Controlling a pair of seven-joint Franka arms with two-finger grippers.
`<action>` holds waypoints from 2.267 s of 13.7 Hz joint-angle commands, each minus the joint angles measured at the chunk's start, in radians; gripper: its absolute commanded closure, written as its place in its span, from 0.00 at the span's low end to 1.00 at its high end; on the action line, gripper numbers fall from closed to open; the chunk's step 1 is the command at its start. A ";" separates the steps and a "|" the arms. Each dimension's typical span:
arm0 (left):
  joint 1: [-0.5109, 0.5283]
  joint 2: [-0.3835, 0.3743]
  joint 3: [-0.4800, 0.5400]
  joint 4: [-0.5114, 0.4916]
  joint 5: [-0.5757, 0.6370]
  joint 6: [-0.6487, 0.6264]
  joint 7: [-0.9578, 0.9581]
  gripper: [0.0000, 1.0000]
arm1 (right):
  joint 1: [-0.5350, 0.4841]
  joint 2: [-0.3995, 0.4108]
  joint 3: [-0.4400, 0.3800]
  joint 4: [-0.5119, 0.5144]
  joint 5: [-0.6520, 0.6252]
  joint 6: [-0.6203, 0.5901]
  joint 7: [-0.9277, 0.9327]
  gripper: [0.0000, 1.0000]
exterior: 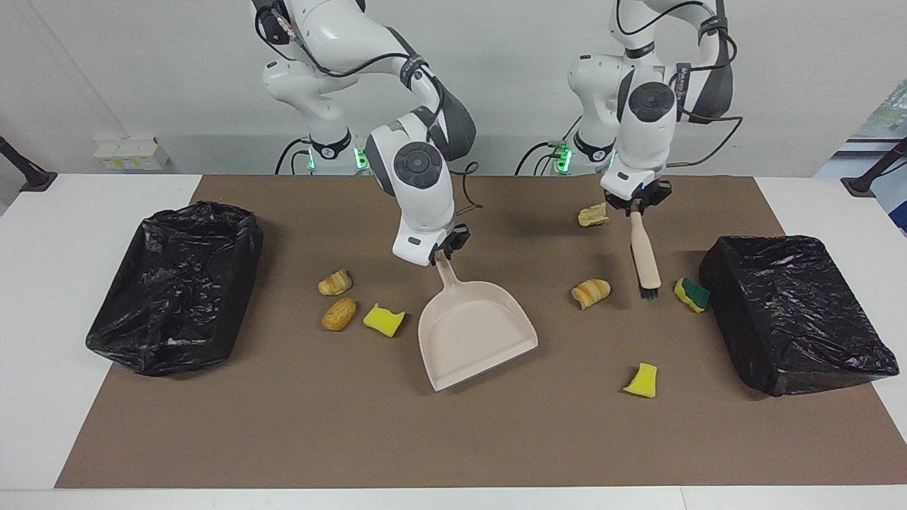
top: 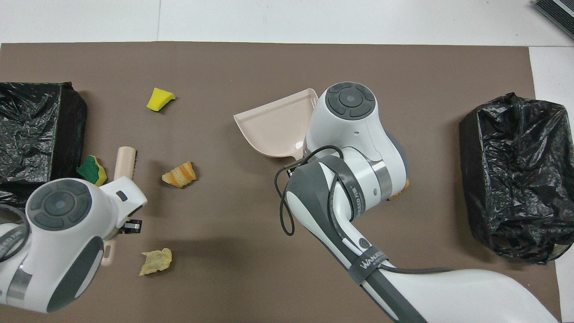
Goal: Sweep and dump trash in bin
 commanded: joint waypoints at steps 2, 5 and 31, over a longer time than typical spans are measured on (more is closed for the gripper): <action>0.119 0.104 -0.018 0.080 0.105 0.051 0.009 1.00 | -0.009 -0.038 0.006 -0.030 -0.104 -0.049 -0.218 1.00; 0.179 0.130 -0.018 0.075 0.163 0.100 0.007 1.00 | -0.018 -0.067 0.006 -0.082 -0.185 -0.052 -0.422 1.00; -0.150 -0.135 -0.024 0.014 -0.295 -0.327 -0.185 1.00 | -0.019 -0.165 0.009 -0.347 -0.360 0.158 -0.839 1.00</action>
